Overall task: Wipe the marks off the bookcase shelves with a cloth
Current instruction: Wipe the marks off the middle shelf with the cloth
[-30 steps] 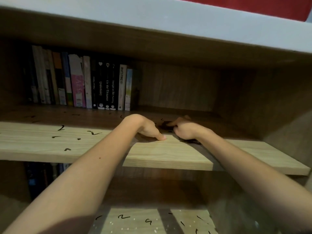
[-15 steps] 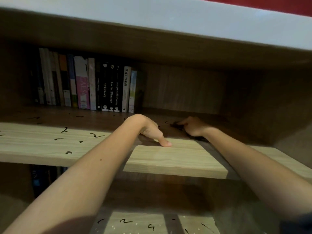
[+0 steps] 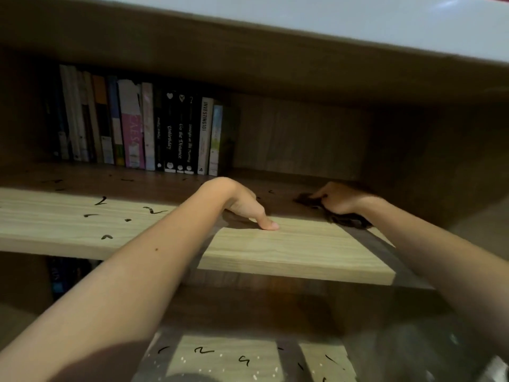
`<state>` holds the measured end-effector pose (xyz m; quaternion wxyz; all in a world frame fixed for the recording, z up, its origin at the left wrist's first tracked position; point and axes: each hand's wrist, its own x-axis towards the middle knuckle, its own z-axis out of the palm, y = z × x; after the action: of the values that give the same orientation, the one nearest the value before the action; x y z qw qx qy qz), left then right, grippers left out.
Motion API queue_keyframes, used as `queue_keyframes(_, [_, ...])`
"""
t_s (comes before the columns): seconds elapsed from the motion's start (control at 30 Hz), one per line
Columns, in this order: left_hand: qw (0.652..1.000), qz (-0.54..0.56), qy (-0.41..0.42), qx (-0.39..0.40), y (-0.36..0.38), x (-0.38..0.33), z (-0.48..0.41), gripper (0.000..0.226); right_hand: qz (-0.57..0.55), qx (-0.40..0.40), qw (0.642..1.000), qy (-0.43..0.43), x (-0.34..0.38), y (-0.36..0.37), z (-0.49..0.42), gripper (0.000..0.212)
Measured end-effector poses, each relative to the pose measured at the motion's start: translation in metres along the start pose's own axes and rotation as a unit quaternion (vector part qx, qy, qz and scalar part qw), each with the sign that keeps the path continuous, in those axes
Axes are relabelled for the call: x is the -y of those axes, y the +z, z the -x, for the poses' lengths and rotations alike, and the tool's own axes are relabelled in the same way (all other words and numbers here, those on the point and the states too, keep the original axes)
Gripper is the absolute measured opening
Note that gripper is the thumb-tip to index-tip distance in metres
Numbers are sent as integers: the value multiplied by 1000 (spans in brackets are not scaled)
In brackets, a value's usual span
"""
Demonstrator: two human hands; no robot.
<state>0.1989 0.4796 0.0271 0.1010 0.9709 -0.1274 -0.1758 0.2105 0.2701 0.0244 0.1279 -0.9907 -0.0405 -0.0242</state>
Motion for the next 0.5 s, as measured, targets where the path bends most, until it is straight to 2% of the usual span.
queue_keyframes(0.1, [1000, 8, -2, -2, 1, -1, 4, 87, 56, -24, 998, 11, 8, 10, -11, 39])
queue_keyframes(0.23, [1000, 19, -1, -5, 1, -3, 9, 87, 4, 49, 997, -62, 31, 18, -2, 41])
queue_keyframes(0.3, [999, 31, 8, -30, 7, 0, 12, 90, -12, 44, 998, -32, 27, 9, 0, 37])
queue_keyframes(0.37, [995, 45, 26, -89, 14, 7, 18, 94, 36, 4, 999, 2, 26, 10, -3, 36])
queue_keyframes(0.43, [988, 67, 39, -137, 20, 19, 22, 96, 61, 9, 998, -19, 40, 18, -6, 38])
queue_keyframes(0.5, [989, 62, 27, -135, 15, 31, 25, 94, 13, 38, 997, -59, 53, 22, 5, 39])
